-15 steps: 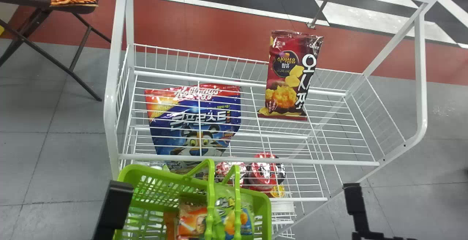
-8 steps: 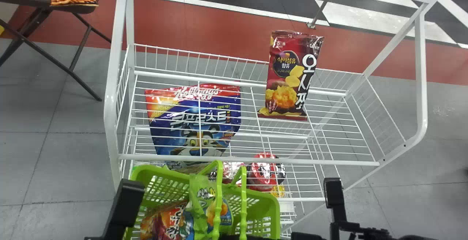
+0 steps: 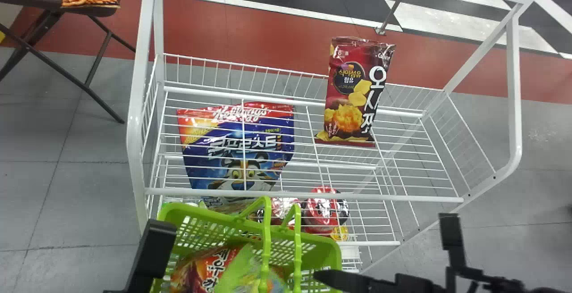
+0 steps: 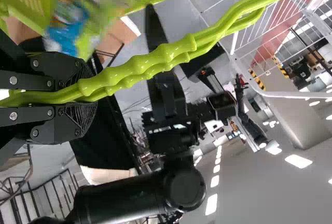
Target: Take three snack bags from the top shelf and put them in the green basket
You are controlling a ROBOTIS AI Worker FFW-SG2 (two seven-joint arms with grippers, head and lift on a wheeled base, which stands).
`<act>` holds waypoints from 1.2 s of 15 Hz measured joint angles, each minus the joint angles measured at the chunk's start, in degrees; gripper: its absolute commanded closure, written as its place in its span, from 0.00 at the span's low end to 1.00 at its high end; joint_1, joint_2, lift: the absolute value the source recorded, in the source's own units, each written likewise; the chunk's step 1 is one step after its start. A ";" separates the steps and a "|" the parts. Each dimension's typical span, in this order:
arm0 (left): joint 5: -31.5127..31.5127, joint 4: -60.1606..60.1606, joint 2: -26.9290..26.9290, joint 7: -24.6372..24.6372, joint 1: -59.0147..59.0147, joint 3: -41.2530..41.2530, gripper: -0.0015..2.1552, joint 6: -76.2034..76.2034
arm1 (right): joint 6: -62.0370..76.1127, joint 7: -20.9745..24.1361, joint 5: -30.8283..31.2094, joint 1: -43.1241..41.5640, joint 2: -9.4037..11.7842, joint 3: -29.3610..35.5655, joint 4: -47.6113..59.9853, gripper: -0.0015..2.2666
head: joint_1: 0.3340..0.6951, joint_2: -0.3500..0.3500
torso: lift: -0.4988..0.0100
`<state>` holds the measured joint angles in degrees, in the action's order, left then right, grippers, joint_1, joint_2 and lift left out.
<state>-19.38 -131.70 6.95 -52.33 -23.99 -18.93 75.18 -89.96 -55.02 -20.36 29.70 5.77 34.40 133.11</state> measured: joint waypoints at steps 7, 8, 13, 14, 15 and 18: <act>0.20 -0.38 0.09 0.75 -0.17 -1.11 0.49 0.72 | 21.00 3.09 -6.54 1.17 -5.47 10.25 3.69 0.03 | 1.00 0.00 | 0.92; 0.31 -0.34 0.09 0.95 -0.18 -1.39 0.49 0.72 | 28.79 4.48 -7.90 1.83 -5.55 10.42 4.43 0.03 | 1.00 0.00 | 0.92; 0.92 -0.16 0.23 1.53 -0.96 -2.28 0.49 0.44 | 59.98 17.92 -9.31 8.76 -5.60 4.46 9.34 0.03 | 1.00 0.00 | 0.92; 1.24 -0.06 0.26 1.53 -1.37 -2.39 0.49 0.21 | 65.41 20.38 -7.54 10.85 -5.60 1.44 9.87 0.03 | 1.00 0.00 | 0.92; 1.50 0.03 0.28 1.53 -1.73 -2.42 0.49 -0.01 | 69.60 22.15 -4.99 12.31 -5.60 -1.59 10.13 0.03 | 1.00 0.00 | 0.92; 1.93 0.01 0.41 1.43 -3.19 -2.43 0.49 -0.27 | 82.53 26.99 4.25 15.66 -5.60 -12.18 9.04 0.03 | 1.00 0.00 | 0.92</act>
<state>-17.45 -131.69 7.35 -50.90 -27.19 -21.36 74.91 -7.43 -28.03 -16.11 45.35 0.17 22.22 142.15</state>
